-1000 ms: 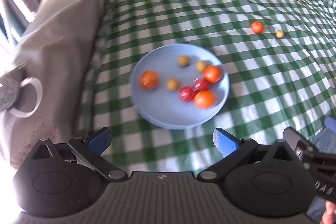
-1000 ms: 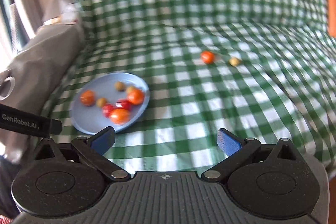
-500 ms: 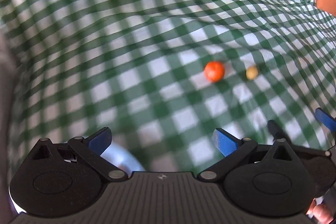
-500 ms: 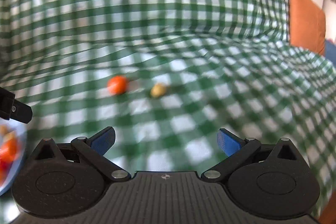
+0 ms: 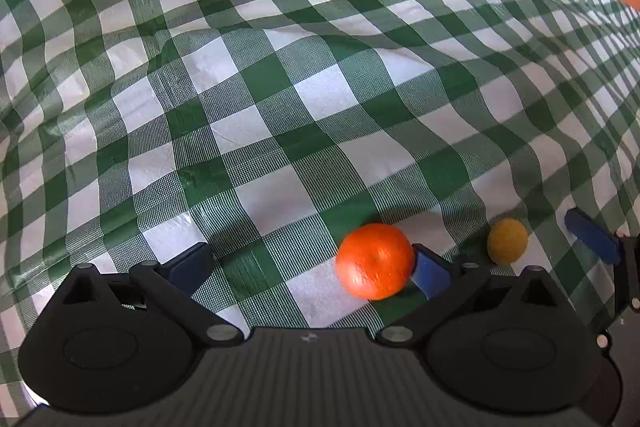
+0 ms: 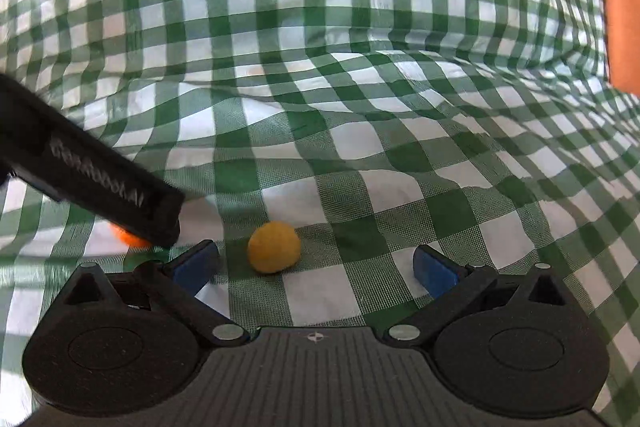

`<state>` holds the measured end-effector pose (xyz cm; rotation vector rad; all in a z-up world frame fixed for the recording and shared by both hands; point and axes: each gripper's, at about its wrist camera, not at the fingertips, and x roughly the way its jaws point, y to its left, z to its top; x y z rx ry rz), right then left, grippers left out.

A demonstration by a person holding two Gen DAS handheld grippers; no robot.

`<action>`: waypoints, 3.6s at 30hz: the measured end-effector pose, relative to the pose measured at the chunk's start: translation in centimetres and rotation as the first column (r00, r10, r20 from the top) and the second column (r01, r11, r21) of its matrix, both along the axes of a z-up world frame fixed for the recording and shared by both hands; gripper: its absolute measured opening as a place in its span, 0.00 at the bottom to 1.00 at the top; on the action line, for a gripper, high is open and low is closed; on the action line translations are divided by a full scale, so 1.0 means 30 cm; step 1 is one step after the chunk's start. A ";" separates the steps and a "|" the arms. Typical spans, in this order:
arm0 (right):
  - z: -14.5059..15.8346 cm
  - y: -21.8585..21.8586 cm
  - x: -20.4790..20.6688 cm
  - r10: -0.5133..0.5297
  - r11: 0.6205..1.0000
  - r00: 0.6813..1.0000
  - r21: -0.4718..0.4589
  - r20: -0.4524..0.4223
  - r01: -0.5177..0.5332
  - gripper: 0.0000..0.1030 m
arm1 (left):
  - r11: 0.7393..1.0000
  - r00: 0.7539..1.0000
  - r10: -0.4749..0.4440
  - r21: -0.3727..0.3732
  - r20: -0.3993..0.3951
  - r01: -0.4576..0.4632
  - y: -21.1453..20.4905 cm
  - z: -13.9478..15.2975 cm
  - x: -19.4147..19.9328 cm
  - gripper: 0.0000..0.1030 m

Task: Organize fruits
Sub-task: 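Grasp an orange fruit with the left gripper while the right gripper grasps a tan fruit, then carry the orange and tan fruits over the blue plate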

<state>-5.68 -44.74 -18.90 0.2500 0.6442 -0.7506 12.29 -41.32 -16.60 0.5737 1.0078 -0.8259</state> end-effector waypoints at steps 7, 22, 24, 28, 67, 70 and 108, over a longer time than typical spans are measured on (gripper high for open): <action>0.021 0.025 -0.003 0.070 0.998 0.997 -0.008 0.044 -0.069 0.31 | 0.998 0.999 -0.046 -0.047 0.026 0.048 0.023 0.059 -0.028 0.37; 0.254 0.177 -0.227 -0.074 0.993 0.991 -0.079 0.115 0.083 0.26 | 0.995 0.994 0.090 0.029 0.065 -0.092 0.577 0.382 -0.250 0.37; 0.322 0.261 -0.283 -0.031 0.996 0.991 -0.079 0.130 0.042 0.26 | 0.992 0.991 0.118 0.045 0.064 -0.121 0.710 0.428 -0.296 0.37; 0.436 0.471 -0.387 0.108 0.994 0.982 -0.043 0.152 -0.102 0.26 | 0.980 0.981 0.179 0.079 0.074 -0.185 0.966 0.498 -0.380 0.37; 0.711 1.359 -0.608 0.545 0.839 0.838 -0.016 0.029 -0.545 0.26 | 0.933 0.932 0.354 -0.102 0.075 -0.346 1.687 0.619 -0.713 0.37; 0.709 1.353 -0.607 0.548 0.836 0.836 -0.012 0.024 -0.548 0.26 | 0.933 0.932 0.354 -0.099 0.073 -0.346 1.685 0.616 -0.708 0.37; 0.602 1.248 -0.375 0.566 0.825 0.821 0.056 -0.075 -0.563 0.26 | 0.927 0.930 0.368 -0.080 0.010 -0.366 1.555 0.550 -0.419 0.37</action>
